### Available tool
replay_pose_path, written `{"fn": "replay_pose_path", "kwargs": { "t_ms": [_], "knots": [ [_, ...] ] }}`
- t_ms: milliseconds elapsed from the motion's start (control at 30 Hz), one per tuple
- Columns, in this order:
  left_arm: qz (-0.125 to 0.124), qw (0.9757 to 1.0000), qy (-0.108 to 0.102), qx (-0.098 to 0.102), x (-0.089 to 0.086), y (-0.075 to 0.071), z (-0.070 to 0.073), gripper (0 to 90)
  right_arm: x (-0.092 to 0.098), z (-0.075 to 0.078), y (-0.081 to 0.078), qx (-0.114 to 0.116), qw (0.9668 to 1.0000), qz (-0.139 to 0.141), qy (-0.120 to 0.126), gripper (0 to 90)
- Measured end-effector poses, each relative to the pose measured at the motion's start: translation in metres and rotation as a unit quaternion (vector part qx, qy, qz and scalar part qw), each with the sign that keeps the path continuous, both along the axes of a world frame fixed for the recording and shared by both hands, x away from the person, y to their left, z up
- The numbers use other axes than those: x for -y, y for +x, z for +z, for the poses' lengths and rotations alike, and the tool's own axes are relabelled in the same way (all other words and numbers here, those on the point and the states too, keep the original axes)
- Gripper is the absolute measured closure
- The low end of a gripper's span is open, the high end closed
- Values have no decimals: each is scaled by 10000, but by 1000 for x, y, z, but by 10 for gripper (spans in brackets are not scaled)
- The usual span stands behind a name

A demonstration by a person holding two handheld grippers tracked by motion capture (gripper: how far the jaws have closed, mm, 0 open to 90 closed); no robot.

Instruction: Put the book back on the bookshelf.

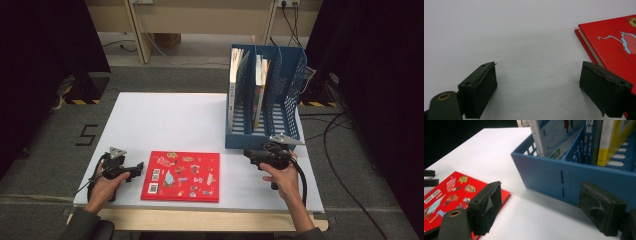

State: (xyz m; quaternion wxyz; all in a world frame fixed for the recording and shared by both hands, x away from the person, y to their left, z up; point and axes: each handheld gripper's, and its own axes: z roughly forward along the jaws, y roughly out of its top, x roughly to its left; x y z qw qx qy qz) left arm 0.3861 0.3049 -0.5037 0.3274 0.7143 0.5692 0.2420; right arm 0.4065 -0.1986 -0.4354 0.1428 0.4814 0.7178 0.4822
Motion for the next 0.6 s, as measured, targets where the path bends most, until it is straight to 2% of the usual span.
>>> {"fn": "replay_pose_path", "kwargs": {
  "t_ms": [33, 100, 200, 267, 400, 600],
  "knots": [
    [0, 10000, 0, 0, 0, 0, 0, 131, -1, -2, -1, -26, 10000, 7, 46, 189],
    [-1, 10000, 1, 0, 0, 0, 0, 131, -3, -6, -3, 4, 10000, 42, -22, 156],
    [-3, 10000, 1, 1, 0, 0, 0, 131, -6, -10, -7, 8, 9999, 73, -130, 159],
    [-4, 10000, -3, 0, 0, 0, 0, 131, -8, -12, -9, -27, 9999, 51, -89, 165],
    [-6, 10000, 0, 2, 0, 0, 0, 131, -12, -15, -15, -110, 9998, 47, -158, 173],
    [-17, 10000, 0, 6, 0, 0, 0, 132, -18, -22, -21, -232, 9993, 161, -245, 173]
  ]
}}
